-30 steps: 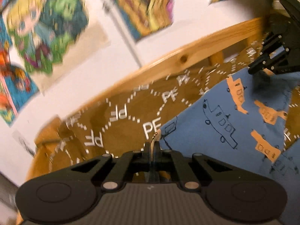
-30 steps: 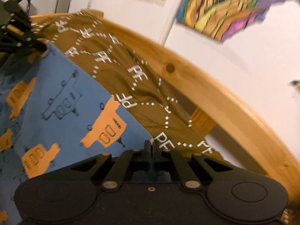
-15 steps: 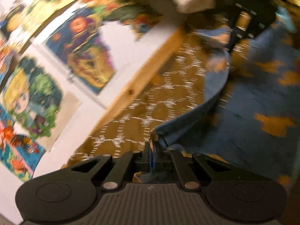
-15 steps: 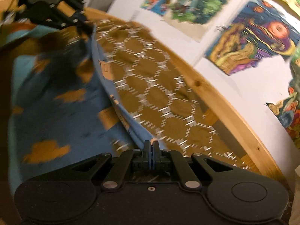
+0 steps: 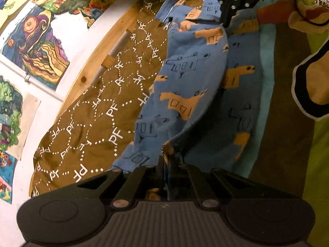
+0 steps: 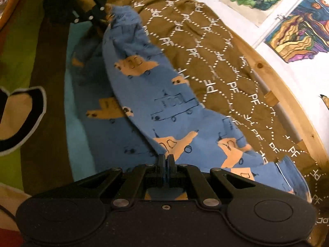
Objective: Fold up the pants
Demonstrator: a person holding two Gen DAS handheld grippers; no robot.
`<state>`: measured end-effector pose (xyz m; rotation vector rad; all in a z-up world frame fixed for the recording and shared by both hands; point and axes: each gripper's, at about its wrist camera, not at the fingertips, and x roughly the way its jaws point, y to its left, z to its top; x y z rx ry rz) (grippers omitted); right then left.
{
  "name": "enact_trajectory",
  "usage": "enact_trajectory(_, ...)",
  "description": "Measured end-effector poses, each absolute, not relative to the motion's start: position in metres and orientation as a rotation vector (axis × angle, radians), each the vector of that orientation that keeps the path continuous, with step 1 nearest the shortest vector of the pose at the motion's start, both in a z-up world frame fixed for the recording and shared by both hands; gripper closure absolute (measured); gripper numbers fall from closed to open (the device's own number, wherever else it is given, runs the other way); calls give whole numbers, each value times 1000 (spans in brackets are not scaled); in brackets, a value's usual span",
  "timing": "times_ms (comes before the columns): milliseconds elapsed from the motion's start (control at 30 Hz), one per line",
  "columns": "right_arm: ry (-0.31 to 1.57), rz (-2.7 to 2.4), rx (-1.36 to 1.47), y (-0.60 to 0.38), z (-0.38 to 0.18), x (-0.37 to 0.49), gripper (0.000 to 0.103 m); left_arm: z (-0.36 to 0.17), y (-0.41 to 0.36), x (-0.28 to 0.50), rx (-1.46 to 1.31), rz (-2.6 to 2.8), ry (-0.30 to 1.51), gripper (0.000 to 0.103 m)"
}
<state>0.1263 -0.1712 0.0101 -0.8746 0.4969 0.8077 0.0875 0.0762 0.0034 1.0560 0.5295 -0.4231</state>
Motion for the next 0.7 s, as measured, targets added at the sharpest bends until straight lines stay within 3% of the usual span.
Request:
enact_trajectory(67,490,813,-883,-168,8,123,103,3,77,86,1058,-418,526,101)
enact_trajectory(133,487,812,-897,-166,7,122,101,2,76,85,1063,-414,528,93)
enact_trajectory(233,480,805,-909,-165,7,124,83,2,74,84,1057,-418,528,89)
enact_trajectory(267,483,813,-916,-165,7,125,82,2,74,83,1060,-418,525,89)
enact_trajectory(700,527,883,-1010,-163,0,134,76,-2,67,88,1057,-368,515,90)
